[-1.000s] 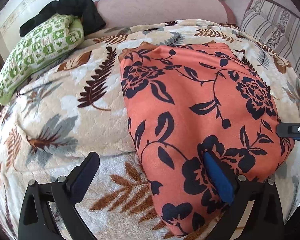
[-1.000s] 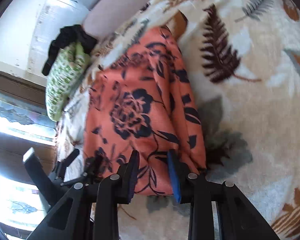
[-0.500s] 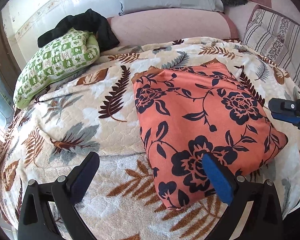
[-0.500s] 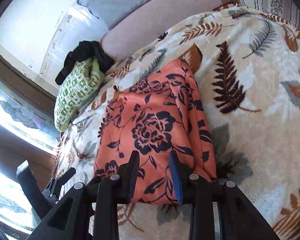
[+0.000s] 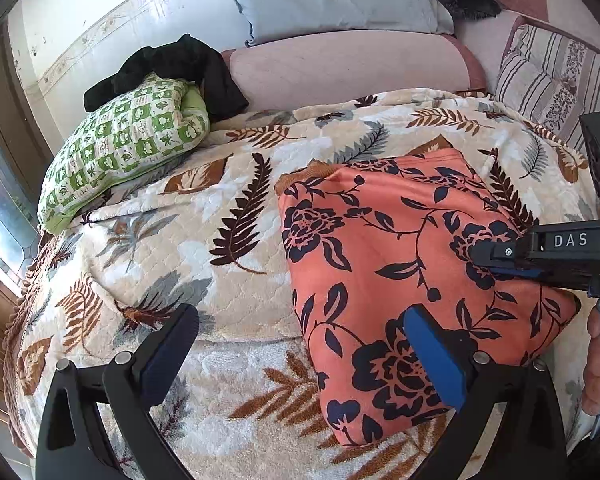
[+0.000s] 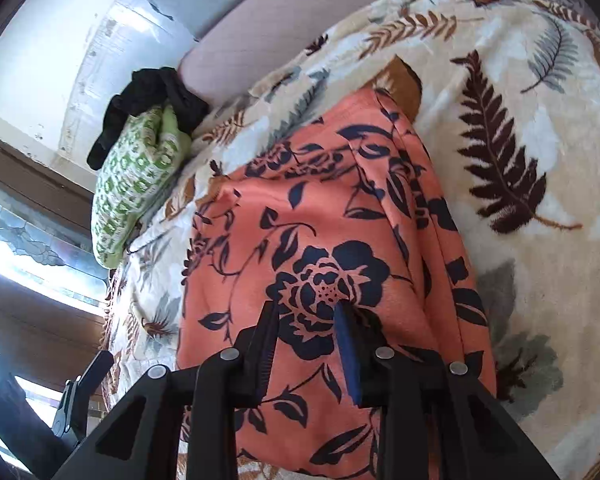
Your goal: Fold small clothes
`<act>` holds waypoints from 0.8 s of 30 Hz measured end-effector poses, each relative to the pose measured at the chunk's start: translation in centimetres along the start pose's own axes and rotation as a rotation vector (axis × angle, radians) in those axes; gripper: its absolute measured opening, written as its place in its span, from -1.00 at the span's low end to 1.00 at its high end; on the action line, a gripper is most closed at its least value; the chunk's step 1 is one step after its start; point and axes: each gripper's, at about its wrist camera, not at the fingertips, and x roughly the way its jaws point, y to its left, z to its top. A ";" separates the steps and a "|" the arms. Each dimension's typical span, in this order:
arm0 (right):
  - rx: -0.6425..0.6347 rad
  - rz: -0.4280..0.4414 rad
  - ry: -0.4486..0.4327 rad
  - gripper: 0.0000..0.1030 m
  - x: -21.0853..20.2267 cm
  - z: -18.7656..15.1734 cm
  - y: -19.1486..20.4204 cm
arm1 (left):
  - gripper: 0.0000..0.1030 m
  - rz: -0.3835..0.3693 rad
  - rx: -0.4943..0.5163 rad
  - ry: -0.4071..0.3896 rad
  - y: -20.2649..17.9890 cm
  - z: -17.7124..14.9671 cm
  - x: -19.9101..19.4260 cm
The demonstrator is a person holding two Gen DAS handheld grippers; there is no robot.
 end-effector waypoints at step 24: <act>-0.045 -0.031 -0.023 -0.36 0.1 0.2 -0.5 | 1.00 0.036 0.022 0.111 -1.2 -1.3 3.7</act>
